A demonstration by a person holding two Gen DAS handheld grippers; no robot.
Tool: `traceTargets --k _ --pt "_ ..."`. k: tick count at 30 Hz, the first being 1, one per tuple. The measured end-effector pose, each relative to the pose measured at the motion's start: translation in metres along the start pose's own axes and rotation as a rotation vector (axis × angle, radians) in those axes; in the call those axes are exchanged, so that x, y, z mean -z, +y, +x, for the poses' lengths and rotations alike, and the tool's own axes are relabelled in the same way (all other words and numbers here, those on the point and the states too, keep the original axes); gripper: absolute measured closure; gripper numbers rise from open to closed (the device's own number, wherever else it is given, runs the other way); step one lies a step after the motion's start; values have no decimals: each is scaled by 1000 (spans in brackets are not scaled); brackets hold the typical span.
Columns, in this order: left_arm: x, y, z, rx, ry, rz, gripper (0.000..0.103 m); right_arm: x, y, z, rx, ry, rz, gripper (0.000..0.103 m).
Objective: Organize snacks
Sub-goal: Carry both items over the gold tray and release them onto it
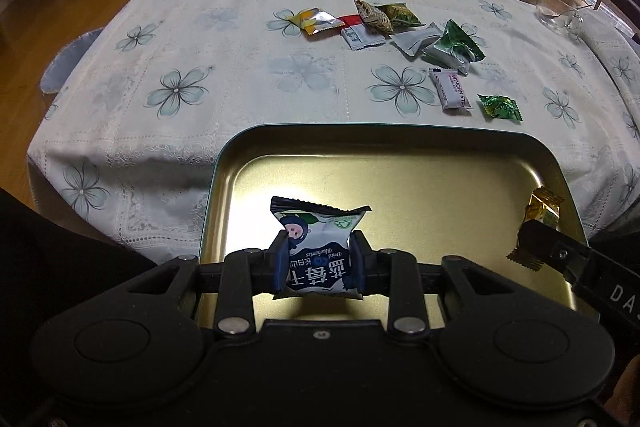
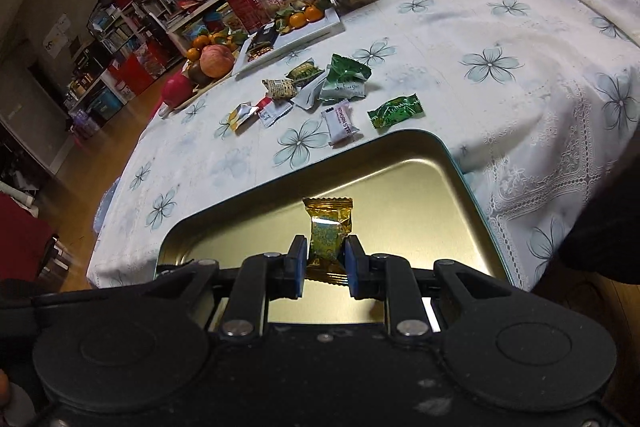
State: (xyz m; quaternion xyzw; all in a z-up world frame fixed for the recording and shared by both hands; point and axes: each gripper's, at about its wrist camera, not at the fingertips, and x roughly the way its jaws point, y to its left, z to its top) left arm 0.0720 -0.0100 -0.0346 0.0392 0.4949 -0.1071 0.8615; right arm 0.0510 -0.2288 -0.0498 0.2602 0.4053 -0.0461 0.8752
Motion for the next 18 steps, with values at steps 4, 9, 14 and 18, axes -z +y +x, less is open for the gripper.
traceTargets --k 4,9,14,18 --pt "10 -5 -5 2 -10 15 64 6 5 -14 -2 -49 -48 81" --pt "22 -8 1 -6 37 6 64 13 3 -22 -13 -60 -50 81" --pt "22 -10 -2 -20 17 13 63 17 4 -23 -5 -63 -68 81" --pt "21 -6 -2 -21 6 -12 62 18 5 -22 -5 -63 -68 81"
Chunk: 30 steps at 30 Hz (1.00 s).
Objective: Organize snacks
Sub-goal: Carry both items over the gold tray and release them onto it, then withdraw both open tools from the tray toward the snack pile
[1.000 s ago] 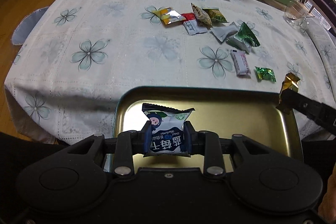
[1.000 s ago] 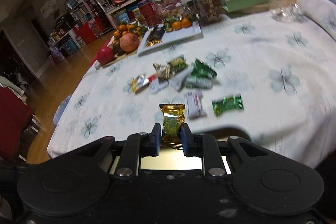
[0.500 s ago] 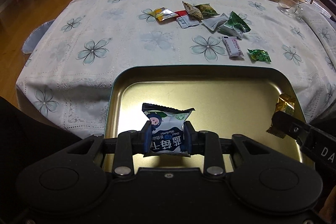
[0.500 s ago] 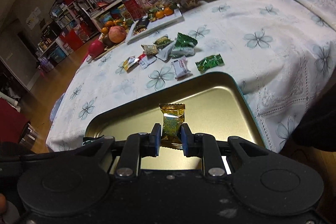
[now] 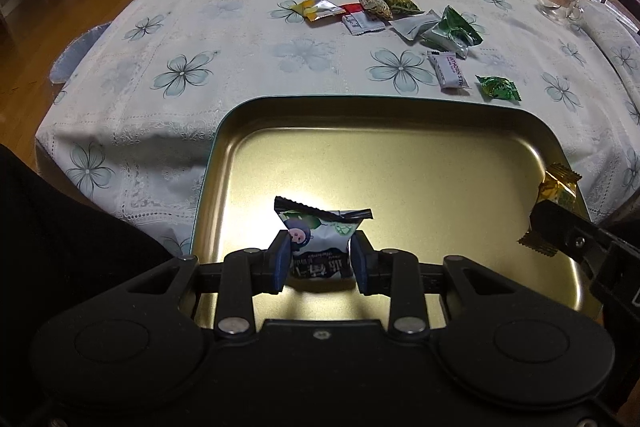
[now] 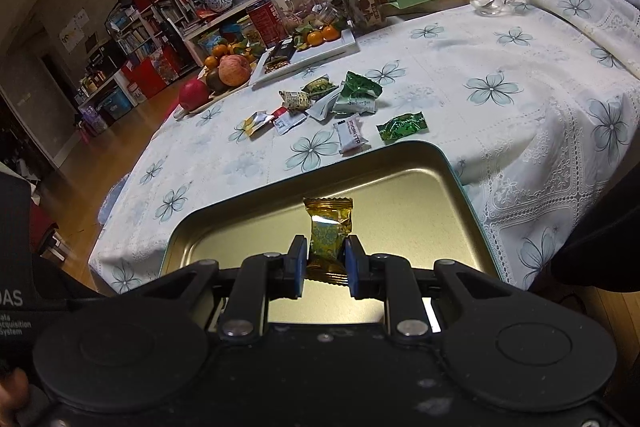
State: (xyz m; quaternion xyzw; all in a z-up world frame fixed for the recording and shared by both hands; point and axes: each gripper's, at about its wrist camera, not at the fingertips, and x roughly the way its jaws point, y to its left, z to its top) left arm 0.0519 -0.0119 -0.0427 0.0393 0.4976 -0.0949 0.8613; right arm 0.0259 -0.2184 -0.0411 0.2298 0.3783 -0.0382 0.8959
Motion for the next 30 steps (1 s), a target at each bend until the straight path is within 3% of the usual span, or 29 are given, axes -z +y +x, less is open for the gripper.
traceTargets --k 13,17,30 --pt "-2 2 9 -14 36 -12 62 3 2 3 3 20 -9 78" --pt "-1 2 10 -13 43 -13 62 4 2 2 8 1 1 64" --pt "-2 2 13 -30 62 -12 62 6 3 5 42 12 -24 63"
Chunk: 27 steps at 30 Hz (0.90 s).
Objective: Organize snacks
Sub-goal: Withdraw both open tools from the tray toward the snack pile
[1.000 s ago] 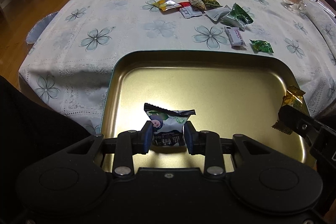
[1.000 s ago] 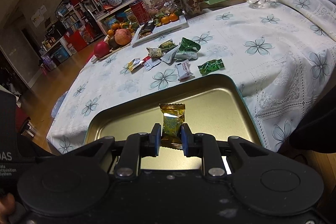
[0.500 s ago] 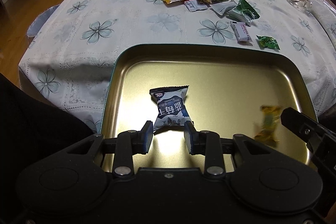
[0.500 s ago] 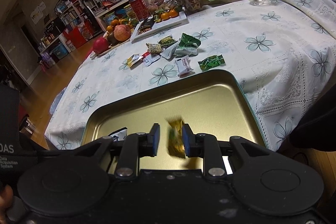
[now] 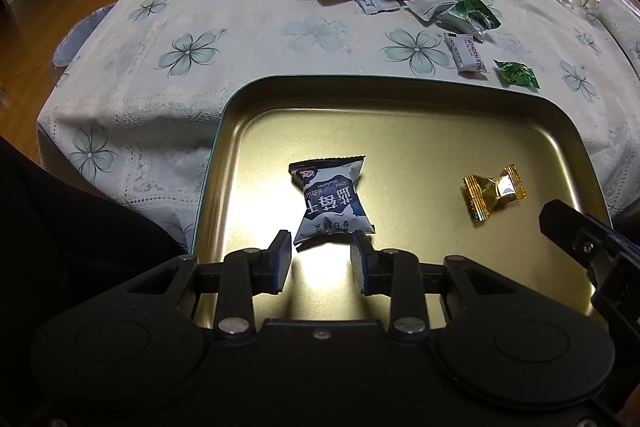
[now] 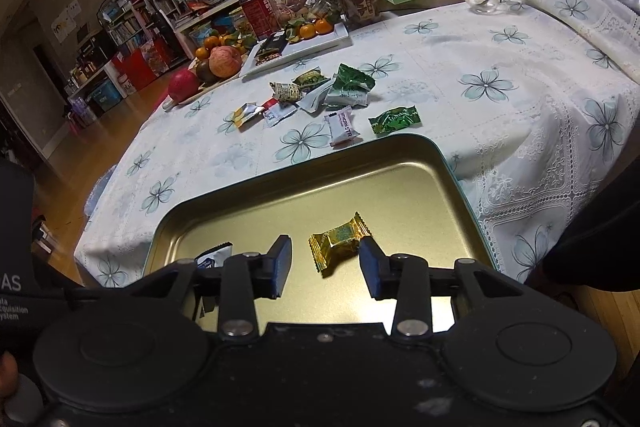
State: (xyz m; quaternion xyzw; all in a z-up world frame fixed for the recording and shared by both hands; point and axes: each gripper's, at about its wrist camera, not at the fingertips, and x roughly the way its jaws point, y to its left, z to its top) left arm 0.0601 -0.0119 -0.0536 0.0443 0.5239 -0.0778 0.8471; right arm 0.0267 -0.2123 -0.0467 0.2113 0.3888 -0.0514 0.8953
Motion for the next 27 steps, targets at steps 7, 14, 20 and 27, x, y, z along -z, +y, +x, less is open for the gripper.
traceTargets --k 7,14,20,27 --pt "0 2 -2 -9 -10 -17 58 -1 2 0 16 1 -17 59" --pt "0 3 -6 -47 -35 -20 58 -2 3 3 26 17 -20 59" --pt "-2 6 -7 -34 -28 -40 58 -3 5 6 29 41 -24 59" --pt "-4 4 -4 -25 17 -28 58 -12 4 13 38 96 10 50"
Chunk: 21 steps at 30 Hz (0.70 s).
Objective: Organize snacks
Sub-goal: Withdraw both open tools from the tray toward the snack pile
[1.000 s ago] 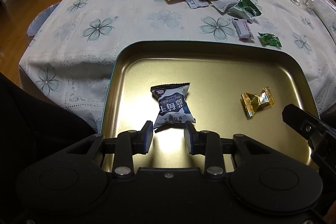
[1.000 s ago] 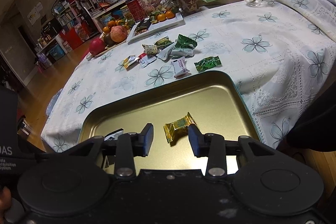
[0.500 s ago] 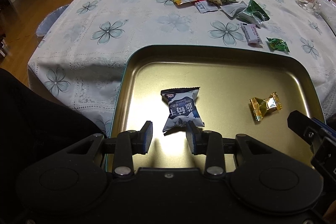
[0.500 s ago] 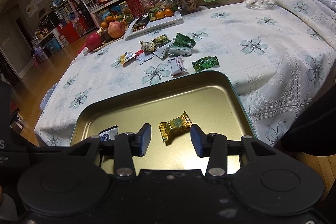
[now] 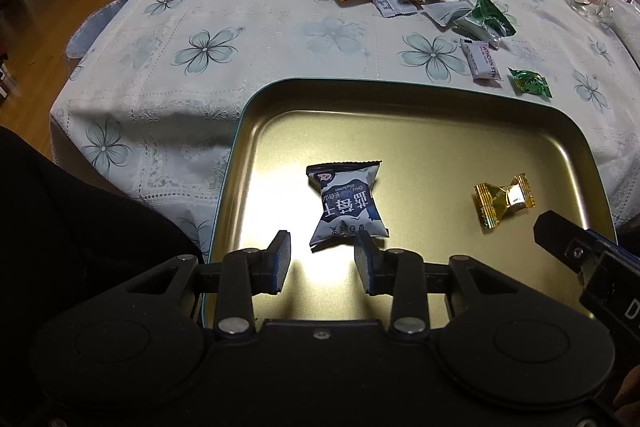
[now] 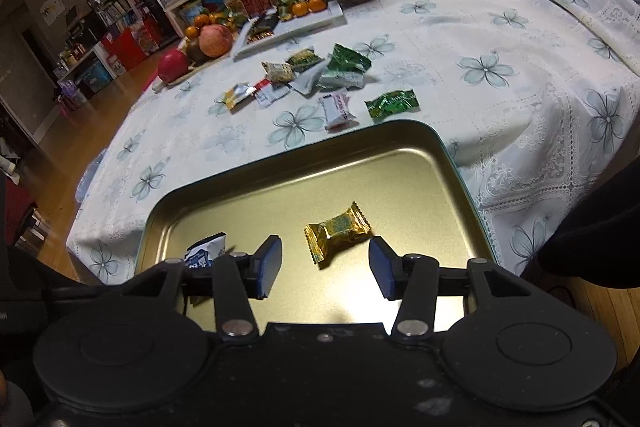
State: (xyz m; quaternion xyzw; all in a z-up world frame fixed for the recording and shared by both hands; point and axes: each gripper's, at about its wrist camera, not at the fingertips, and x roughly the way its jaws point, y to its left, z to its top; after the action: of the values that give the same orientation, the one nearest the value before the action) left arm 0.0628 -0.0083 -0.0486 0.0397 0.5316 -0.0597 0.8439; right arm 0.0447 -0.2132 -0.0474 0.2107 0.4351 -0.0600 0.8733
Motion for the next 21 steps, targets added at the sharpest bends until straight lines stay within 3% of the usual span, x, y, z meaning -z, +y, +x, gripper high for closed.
traceTargets --k 5,13,21 --pt "-1 -6 3 25 54 32 58 -12 -3 10 44 76 13 50" --pt "-11 -10 10 50 156 33 58 -37 -3 8 75 45 -28 50" --pt "-52 -14 2 75 137 26 58 -85 -3 25 37 132 -31 50"
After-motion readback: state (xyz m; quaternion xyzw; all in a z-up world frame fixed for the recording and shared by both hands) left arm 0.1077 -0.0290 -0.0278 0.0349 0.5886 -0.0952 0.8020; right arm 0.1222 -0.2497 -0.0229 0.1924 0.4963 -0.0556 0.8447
